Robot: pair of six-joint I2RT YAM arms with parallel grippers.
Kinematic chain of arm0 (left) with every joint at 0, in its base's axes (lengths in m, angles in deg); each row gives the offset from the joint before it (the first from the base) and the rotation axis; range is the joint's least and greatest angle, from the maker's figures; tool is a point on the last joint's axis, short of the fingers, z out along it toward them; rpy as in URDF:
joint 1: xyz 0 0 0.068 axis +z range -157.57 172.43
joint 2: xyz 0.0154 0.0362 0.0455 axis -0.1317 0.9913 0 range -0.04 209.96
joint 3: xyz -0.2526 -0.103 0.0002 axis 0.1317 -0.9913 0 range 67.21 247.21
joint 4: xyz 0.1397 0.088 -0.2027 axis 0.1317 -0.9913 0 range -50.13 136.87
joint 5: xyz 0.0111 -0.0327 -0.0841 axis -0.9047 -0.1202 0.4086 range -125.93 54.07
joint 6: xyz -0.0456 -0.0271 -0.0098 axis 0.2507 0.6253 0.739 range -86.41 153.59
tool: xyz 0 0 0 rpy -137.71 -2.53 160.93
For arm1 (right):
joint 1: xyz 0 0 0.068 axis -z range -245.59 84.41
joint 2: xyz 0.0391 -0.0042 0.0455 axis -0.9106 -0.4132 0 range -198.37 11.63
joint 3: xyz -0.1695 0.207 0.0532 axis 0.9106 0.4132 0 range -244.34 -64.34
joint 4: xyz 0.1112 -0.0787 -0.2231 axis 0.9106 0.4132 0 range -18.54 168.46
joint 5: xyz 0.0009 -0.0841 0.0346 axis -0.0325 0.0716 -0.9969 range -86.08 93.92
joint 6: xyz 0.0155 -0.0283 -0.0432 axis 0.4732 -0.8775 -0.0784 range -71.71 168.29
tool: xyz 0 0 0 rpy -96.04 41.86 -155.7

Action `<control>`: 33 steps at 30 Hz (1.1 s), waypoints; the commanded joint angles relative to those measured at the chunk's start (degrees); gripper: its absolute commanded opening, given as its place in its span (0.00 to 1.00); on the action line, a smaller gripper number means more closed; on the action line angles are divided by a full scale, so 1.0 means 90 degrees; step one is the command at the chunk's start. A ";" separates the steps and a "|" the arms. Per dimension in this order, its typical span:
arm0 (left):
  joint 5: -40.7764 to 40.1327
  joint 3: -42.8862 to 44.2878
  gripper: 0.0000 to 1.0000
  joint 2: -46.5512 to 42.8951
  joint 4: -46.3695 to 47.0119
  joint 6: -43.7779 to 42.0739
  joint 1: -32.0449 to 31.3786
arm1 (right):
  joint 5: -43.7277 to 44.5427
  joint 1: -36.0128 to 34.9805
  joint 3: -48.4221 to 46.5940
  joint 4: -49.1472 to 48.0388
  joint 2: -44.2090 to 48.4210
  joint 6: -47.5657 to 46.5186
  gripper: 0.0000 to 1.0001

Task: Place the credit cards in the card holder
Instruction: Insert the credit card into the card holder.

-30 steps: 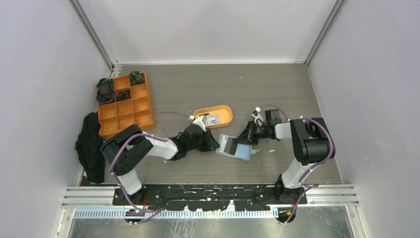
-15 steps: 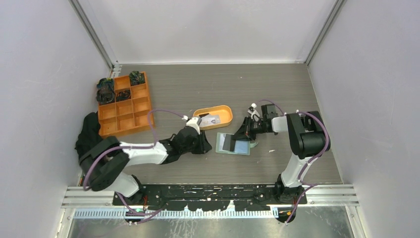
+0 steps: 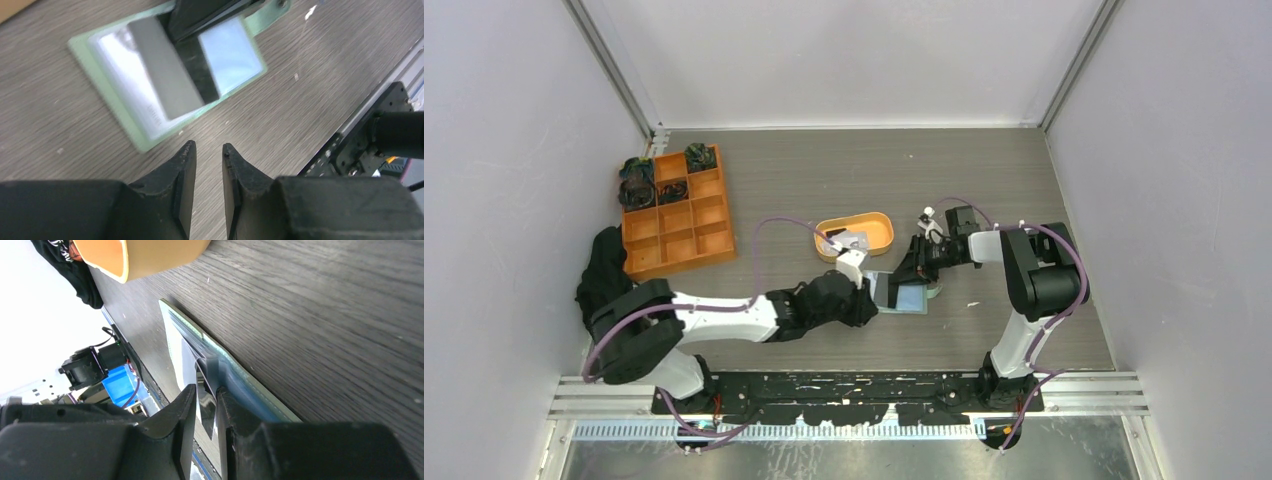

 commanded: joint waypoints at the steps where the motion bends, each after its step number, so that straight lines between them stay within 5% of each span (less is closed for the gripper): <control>1: -0.0815 0.1075 0.25 0.0582 -0.0047 -0.0262 -0.0388 | 0.0056 -0.0042 -0.0204 0.0147 0.0202 -0.0167 0.27; 6: -0.1507 0.2117 0.22 0.1540 -0.0833 -0.0306 -0.0740 | 0.0104 -0.0040 -0.0241 0.0225 0.0200 -0.0173 0.27; 15: -0.1198 0.3272 0.21 0.2737 -0.1228 -0.0617 -0.0784 | 0.0173 -0.0047 -0.0349 0.0447 0.0171 -0.0289 0.27; 33: -0.1711 0.3435 0.35 0.3019 -0.1869 -0.0483 -0.0493 | 0.0221 -0.0037 -0.0654 0.1027 0.0126 -0.0688 0.40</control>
